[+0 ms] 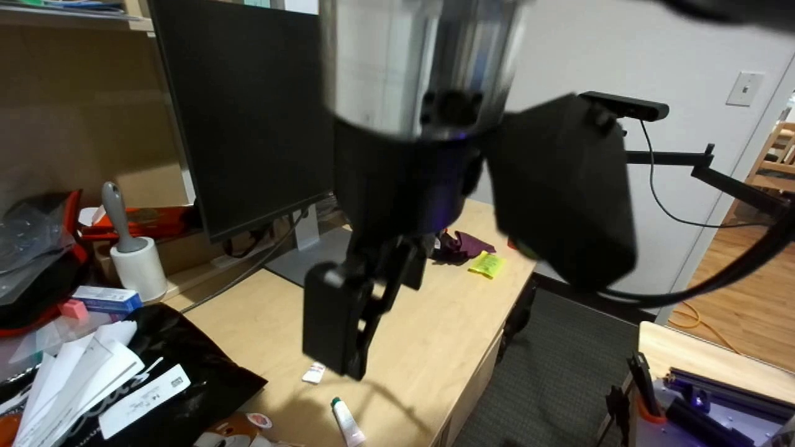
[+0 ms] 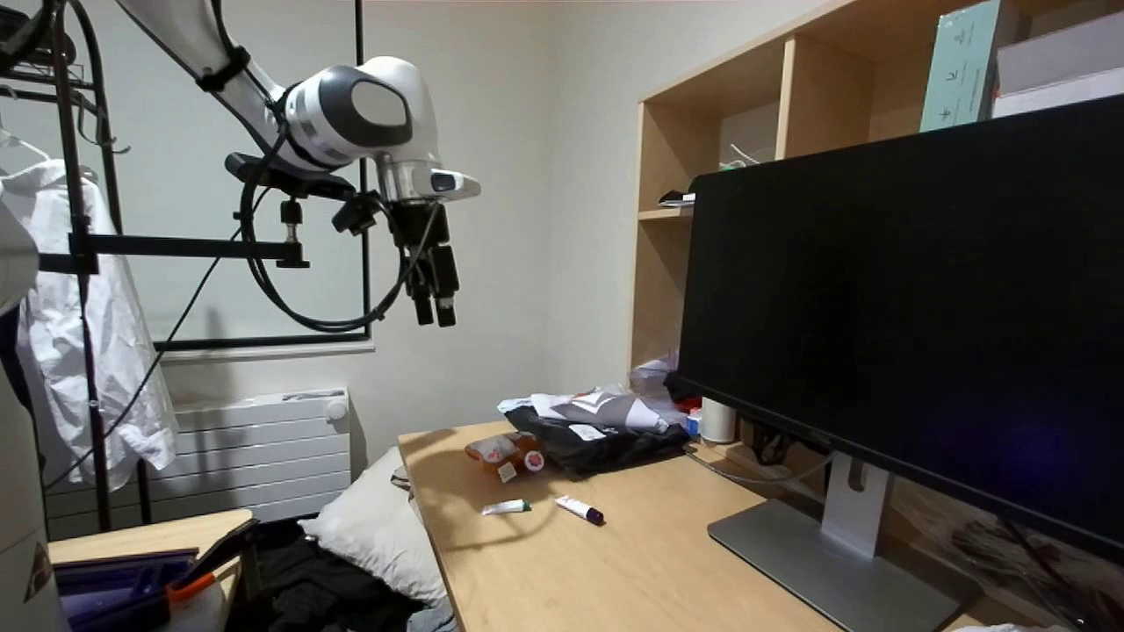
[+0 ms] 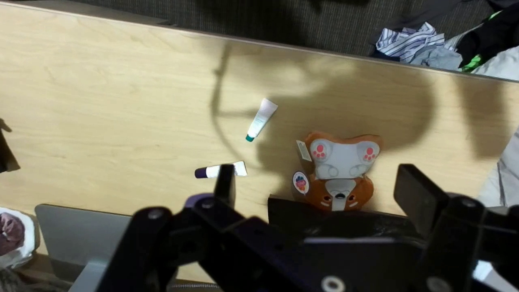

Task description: Move the plush toy and one white tube to the right side of the desk

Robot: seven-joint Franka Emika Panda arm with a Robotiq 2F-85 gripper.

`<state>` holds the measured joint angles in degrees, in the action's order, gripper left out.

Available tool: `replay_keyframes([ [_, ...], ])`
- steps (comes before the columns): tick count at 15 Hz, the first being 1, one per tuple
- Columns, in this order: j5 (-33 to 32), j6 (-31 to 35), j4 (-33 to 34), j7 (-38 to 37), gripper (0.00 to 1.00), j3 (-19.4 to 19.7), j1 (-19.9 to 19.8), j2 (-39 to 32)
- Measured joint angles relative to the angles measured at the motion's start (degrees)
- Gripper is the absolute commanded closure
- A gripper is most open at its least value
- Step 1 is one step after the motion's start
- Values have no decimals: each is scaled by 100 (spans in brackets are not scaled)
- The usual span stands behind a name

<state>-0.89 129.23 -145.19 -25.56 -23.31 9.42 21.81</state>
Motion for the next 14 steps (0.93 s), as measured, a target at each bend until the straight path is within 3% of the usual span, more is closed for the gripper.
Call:
replay_keyframes([
  [7,-900,1057,-109,-767,0,76,-119,-1307],
  [14,-1101,1252,12,-785,0,440,-27,-1981],
])
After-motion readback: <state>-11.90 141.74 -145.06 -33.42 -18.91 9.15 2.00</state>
